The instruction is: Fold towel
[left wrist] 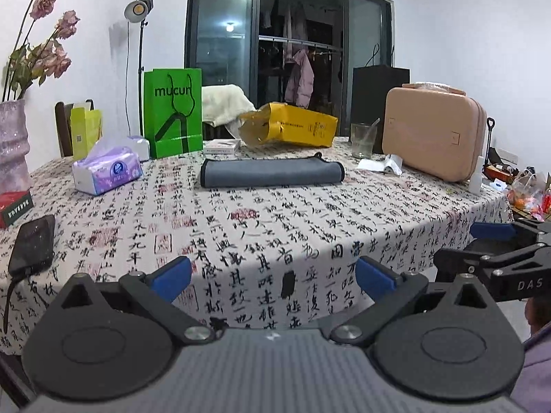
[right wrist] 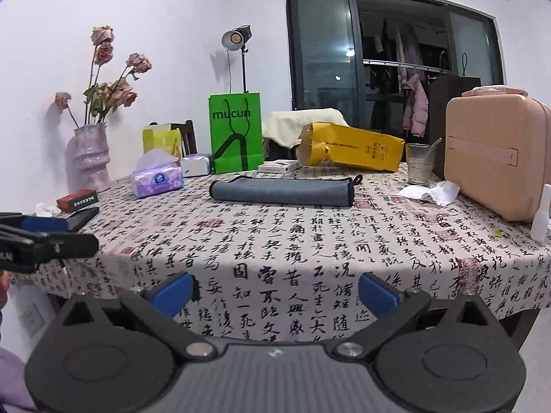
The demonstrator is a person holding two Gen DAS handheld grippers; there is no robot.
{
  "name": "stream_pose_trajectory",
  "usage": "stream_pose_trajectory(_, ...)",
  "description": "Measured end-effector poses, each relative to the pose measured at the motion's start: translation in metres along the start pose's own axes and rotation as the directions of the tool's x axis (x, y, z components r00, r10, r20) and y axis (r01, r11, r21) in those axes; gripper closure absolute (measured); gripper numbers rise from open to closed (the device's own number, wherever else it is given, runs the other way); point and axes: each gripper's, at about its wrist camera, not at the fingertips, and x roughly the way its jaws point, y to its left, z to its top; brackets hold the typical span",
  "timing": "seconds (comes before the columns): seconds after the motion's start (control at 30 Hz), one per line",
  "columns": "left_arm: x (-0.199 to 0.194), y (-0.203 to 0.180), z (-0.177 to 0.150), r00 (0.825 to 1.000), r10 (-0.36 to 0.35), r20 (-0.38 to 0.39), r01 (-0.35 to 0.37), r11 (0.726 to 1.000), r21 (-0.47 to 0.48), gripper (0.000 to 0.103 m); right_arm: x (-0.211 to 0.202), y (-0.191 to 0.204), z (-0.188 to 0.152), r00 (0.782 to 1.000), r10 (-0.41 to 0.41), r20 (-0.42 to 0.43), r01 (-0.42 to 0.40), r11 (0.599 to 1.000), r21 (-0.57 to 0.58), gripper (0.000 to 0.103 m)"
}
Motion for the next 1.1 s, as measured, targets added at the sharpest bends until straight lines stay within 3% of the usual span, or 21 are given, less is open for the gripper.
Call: stream_pose_trajectory(1.1,-0.026,-0.006,-0.011,0.999,0.017,-0.035,-0.018,1.000,-0.016,0.000,-0.042,-0.012,-0.010,1.000,-0.001,0.031,-0.002,0.996,0.091,0.000)
